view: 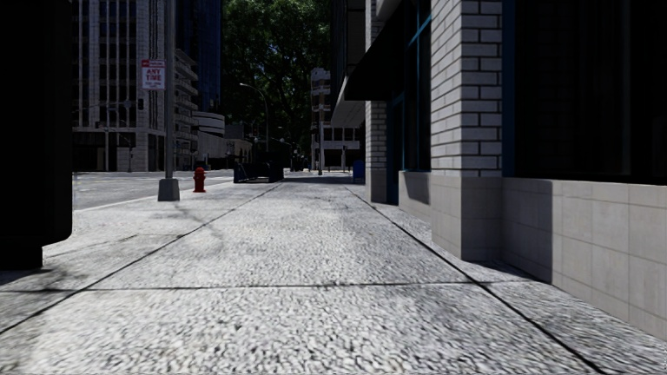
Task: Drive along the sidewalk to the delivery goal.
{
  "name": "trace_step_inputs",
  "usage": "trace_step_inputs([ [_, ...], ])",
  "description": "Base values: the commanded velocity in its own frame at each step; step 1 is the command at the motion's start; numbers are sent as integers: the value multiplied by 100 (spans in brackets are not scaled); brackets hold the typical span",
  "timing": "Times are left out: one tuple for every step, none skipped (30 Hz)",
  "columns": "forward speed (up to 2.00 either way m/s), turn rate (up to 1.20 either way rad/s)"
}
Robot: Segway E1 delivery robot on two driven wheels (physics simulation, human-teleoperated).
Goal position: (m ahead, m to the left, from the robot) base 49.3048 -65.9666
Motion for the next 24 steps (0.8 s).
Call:
trace_step_inputs([
  [149,0],
  [149,0],
  [149,0],
  [149,0],
  [150,0],
  [156,0],
  [164,0],
  [168,0],
  [169,0],
  [169,0],
  [169,0],
  [169,0],
  [169,0],
  [170,0],
  [170,0],
  [170,0],
  [170,0],
  [170,0],
  [170,0],
  [170,0],
  [170,0],
  [170,0],
  [170,0],
  [170,0],
])
